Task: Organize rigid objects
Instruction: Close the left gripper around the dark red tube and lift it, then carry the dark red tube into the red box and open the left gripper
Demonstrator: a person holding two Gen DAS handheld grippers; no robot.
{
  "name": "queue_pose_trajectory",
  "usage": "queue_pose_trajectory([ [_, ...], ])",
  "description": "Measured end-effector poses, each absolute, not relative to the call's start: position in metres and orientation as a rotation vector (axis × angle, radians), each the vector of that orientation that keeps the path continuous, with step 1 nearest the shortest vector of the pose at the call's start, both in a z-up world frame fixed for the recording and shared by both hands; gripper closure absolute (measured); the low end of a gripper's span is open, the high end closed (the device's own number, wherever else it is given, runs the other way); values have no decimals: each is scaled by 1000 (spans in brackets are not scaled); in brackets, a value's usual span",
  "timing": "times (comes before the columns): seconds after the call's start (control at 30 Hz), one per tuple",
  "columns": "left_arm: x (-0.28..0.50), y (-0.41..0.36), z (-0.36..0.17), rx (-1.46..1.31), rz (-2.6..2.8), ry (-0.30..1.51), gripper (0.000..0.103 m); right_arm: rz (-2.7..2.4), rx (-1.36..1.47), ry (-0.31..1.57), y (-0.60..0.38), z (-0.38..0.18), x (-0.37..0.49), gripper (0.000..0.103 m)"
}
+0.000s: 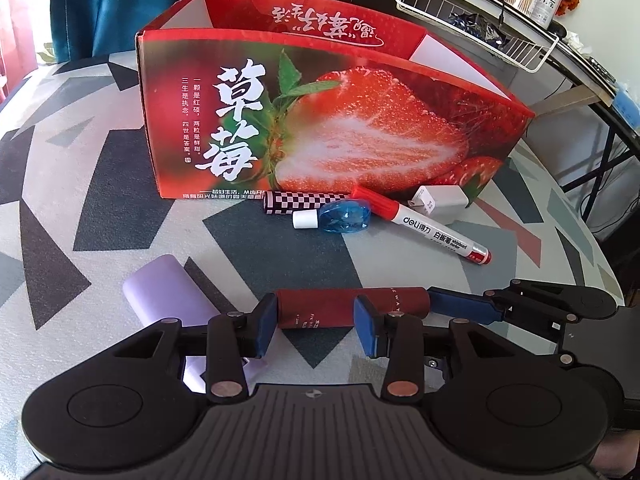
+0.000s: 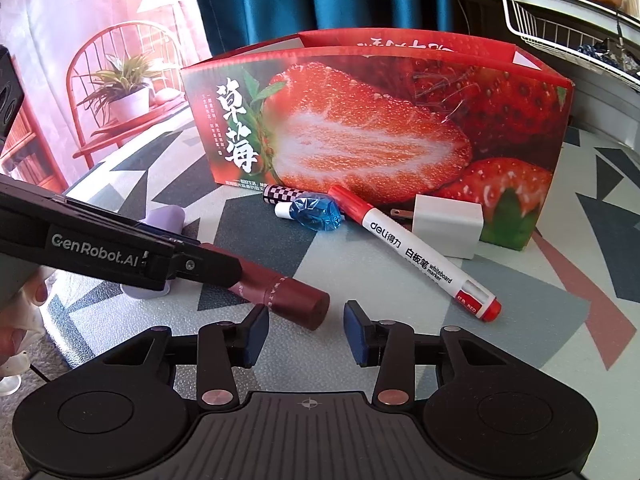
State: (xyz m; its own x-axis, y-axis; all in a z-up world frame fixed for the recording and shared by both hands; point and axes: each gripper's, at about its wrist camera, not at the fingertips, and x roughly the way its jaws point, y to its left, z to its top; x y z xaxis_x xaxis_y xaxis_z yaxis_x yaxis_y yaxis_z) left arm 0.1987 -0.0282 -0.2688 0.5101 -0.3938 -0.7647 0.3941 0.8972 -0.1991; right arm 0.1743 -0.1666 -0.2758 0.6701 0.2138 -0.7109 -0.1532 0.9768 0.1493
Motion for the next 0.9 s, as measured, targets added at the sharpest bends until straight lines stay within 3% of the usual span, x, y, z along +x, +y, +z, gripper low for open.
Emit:
queue_pose_trajectory([
  [0.13,196,-30,-271,2,-476,920,59,210,78,809,-166,-275,174,75],
  [0.9,192,-38,-257,43,-482,856,59,204,40,764,-167,-268,178,76],
])
